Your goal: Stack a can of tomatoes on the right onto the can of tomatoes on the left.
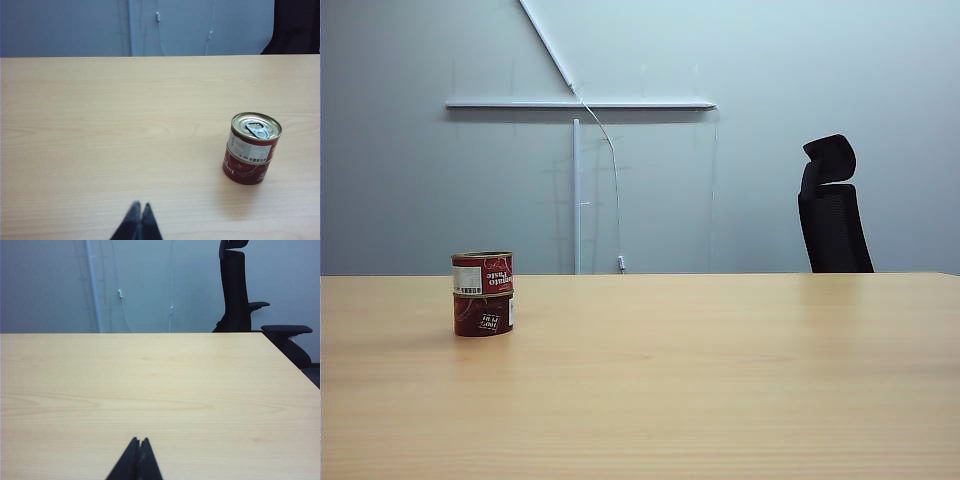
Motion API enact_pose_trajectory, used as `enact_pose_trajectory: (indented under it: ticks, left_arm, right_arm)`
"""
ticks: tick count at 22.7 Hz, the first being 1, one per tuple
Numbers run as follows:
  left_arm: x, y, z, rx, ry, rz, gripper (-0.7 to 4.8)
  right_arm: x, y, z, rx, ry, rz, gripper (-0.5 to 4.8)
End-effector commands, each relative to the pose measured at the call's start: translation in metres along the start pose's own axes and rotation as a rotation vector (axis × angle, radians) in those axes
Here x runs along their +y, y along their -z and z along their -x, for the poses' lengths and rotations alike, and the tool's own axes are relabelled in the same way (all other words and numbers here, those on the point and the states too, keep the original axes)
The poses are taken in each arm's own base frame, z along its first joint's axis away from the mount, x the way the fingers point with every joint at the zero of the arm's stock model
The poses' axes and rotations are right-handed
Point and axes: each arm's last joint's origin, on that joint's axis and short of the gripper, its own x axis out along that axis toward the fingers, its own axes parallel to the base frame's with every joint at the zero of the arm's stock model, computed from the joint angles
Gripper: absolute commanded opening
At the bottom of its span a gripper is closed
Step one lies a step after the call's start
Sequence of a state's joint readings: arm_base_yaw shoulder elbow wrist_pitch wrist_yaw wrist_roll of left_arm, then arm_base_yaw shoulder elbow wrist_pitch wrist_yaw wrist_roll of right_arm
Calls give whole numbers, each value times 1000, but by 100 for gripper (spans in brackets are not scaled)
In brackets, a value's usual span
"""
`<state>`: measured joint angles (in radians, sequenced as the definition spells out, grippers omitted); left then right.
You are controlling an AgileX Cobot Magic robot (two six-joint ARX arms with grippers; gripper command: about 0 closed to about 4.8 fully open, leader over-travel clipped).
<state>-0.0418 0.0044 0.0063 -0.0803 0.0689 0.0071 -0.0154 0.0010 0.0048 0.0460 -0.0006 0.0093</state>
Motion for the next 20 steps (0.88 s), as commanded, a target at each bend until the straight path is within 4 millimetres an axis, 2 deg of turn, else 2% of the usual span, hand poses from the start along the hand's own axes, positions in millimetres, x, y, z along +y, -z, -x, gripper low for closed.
enact_pose_trajectory:
  ticks: [1, 20]
  left_arm:
    - [0, -1, 0, -8, 5, -1, -4]
    - [0, -1, 0, -8, 4, -1, -4]
  right_arm:
    - [0, -1, 0, -21, -1, 2, -8]
    - [0, 1, 0, 1, 0, 3, -8]
